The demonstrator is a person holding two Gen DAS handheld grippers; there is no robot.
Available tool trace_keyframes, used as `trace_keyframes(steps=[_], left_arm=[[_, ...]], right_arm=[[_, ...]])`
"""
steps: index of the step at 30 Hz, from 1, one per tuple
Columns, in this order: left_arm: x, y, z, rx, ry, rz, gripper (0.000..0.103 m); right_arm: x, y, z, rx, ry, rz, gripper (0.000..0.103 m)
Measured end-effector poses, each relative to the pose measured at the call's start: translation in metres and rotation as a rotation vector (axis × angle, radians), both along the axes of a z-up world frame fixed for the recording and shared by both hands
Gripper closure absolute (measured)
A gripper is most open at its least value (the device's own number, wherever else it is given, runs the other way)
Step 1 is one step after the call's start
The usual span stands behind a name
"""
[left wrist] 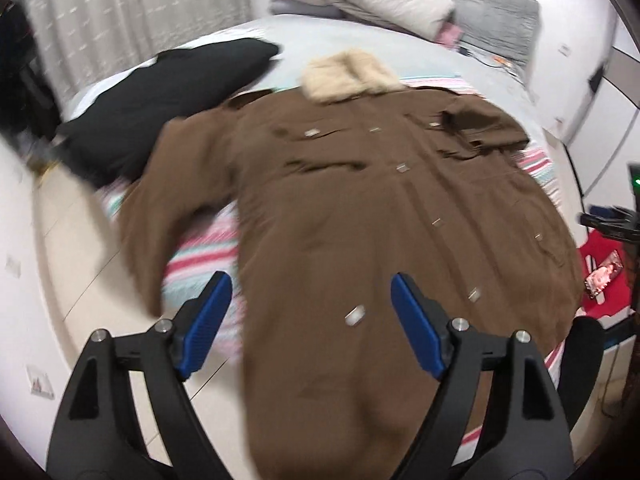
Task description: Fold large clothes
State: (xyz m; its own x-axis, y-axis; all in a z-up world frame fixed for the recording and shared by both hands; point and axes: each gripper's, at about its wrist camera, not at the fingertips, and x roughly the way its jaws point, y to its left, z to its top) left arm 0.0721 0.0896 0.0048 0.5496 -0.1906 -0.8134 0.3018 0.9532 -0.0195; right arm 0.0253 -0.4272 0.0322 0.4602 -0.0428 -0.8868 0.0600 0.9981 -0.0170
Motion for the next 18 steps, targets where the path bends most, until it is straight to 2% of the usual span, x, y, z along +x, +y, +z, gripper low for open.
trace_keyframes(steps=[5, 10, 18], left_arm=[[0.040, -0.062, 0.011, -0.040, 0.024, -0.102, 0.021], [0.079, -0.118, 0.006, 0.005, 0.013, -0.156, 0.021], [0.125, -0.167, -0.026, 0.062, 0.036, -0.187, 0.021]], right_arm=[[0.057, 0.037, -0.005, -0.071, -0.045, 0.082, 0.037], [0.117, 0.063, -0.020, -0.199, -0.083, 0.134, 0.037], [0.219, 0.069, -0.087, -0.423, -0.009, 0.173, 0.037]])
